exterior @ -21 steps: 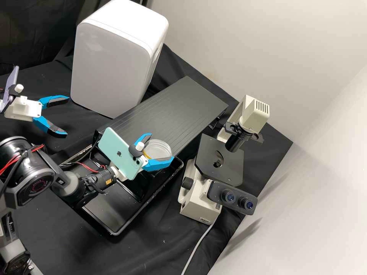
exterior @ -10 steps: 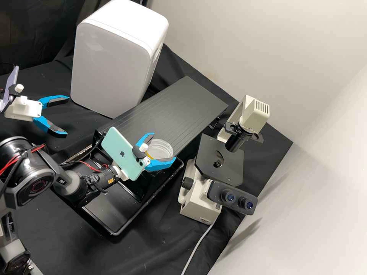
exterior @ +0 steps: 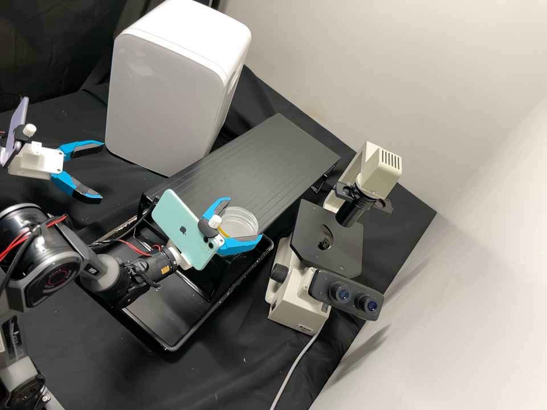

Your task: Place the lid on the petri dish

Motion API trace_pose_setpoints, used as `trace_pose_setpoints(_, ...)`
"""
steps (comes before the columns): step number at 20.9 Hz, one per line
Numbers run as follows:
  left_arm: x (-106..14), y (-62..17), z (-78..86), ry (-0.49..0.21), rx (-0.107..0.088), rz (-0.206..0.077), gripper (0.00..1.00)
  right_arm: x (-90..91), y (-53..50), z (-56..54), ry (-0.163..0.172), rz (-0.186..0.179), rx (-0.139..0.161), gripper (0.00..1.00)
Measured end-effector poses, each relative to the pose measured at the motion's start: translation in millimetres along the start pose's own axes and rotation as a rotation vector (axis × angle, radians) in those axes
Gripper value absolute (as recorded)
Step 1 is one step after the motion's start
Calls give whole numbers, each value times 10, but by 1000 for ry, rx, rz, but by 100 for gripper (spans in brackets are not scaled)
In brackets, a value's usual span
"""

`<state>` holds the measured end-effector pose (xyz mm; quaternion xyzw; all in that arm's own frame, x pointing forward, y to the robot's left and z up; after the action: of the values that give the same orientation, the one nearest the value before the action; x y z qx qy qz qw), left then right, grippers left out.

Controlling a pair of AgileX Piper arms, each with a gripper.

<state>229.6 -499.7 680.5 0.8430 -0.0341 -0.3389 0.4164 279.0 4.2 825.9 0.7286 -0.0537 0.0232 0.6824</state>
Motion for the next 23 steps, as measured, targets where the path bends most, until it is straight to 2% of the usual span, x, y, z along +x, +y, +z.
trace_pose_setpoints(11,0,2,-6,7,-3,2,100,9,-12,45,-10,-11,-6,0)
trace_pose_setpoints(12,0,2,-7,7,-3,2,100,10,-8,49,-12,-9,-6,100)
trace_pose_setpoints(23,0,4,-15,17,-7,4,100,6,-10,43,-17,-17,-6,100)
